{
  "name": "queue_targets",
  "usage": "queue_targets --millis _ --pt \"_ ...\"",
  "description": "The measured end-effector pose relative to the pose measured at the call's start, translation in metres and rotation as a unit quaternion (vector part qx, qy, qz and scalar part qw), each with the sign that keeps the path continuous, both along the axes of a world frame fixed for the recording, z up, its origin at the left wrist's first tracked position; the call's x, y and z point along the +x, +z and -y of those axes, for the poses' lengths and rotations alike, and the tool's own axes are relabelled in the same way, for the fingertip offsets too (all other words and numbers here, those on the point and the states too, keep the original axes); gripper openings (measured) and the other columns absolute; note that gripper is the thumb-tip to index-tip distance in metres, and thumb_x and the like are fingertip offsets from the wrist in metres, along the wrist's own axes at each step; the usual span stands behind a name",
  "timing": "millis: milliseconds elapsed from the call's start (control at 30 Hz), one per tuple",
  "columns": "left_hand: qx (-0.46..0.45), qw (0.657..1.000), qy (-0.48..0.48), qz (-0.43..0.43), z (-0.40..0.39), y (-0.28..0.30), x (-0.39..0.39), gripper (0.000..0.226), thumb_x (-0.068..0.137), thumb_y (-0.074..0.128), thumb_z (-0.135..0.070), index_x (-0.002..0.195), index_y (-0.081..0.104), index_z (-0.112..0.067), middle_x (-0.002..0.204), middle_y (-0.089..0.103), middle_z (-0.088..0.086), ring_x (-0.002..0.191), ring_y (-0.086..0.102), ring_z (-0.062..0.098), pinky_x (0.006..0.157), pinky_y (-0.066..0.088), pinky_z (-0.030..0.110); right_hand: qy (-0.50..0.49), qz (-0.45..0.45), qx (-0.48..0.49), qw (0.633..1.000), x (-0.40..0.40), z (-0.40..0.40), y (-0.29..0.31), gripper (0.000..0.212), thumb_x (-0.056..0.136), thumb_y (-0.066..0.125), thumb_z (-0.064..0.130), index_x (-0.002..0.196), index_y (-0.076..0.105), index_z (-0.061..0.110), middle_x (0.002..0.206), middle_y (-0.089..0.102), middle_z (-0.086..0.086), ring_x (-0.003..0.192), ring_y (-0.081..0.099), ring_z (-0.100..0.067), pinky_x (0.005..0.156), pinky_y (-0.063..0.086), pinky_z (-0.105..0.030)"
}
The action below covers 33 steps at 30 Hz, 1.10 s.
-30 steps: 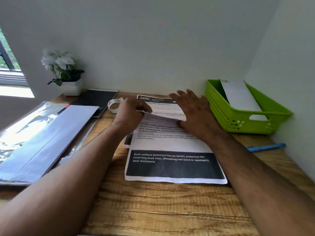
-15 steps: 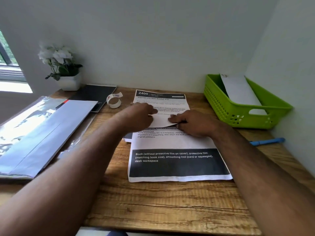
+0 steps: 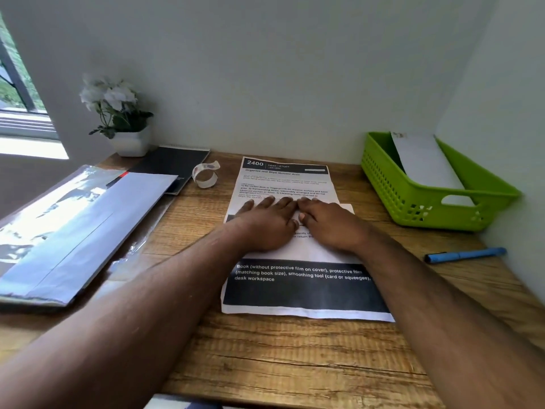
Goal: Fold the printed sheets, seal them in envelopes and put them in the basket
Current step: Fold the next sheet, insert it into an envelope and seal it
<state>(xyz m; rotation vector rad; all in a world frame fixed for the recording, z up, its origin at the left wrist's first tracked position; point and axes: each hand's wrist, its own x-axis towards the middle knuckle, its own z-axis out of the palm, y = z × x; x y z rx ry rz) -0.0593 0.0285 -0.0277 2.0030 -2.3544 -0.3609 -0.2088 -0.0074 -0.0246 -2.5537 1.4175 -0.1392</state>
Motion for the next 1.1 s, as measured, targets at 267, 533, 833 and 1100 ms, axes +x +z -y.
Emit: queue_targets --millis 267,533,833,1100 --pt "-0.001 0.996 0.077 0.044 -0.002 0.000 0.003 0.070 0.096 0.017 -0.060 0.154 0.000 -0.026 0.162 -0.002 -0.008 0.149 0.000 0.016 0.115 0.000 0.062 -0.044 0.009 0.012 0.999 -0.007 0.007 0.000 0.046 0.102 0.032 0.028 0.147 0.031 0.018 0.157 0.022 0.001 0.143 0.025 -0.022 0.116 0.018 -0.033" --pt "0.021 0.983 0.157 0.092 -0.007 0.005 0.022 0.100 0.079 0.012 -0.085 0.154 -0.002 -0.019 0.163 0.001 0.002 0.149 0.003 0.029 0.114 -0.011 0.060 -0.099 -0.007 0.005 0.995 -0.029 0.013 0.003 0.046 0.102 0.033 0.026 0.147 0.032 0.015 0.157 0.024 -0.002 0.143 0.027 -0.024 0.119 0.013 -0.039" --pt "-0.165 0.982 0.083 0.028 0.005 0.012 0.018 0.076 0.091 0.035 -0.066 0.152 0.014 -0.026 0.159 0.023 0.003 0.146 0.016 0.029 0.110 -0.005 0.069 -0.063 -0.091 0.019 0.994 -0.033 0.017 0.005 0.065 0.098 0.027 0.053 0.151 0.014 0.018 0.160 0.008 -0.001 0.147 0.012 -0.017 0.118 0.009 -0.050" --pt "-0.119 0.987 0.062 -0.090 0.022 0.006 0.025 0.078 0.086 0.060 -0.054 0.151 0.020 -0.036 0.140 0.045 0.001 0.135 0.034 0.025 0.111 0.019 0.056 -0.036 0.003 -0.006 0.999 -0.033 0.019 0.008 0.074 0.086 0.051 0.058 0.149 0.019 0.035 0.156 0.027 0.004 0.142 0.028 -0.020 0.115 0.022 -0.048"
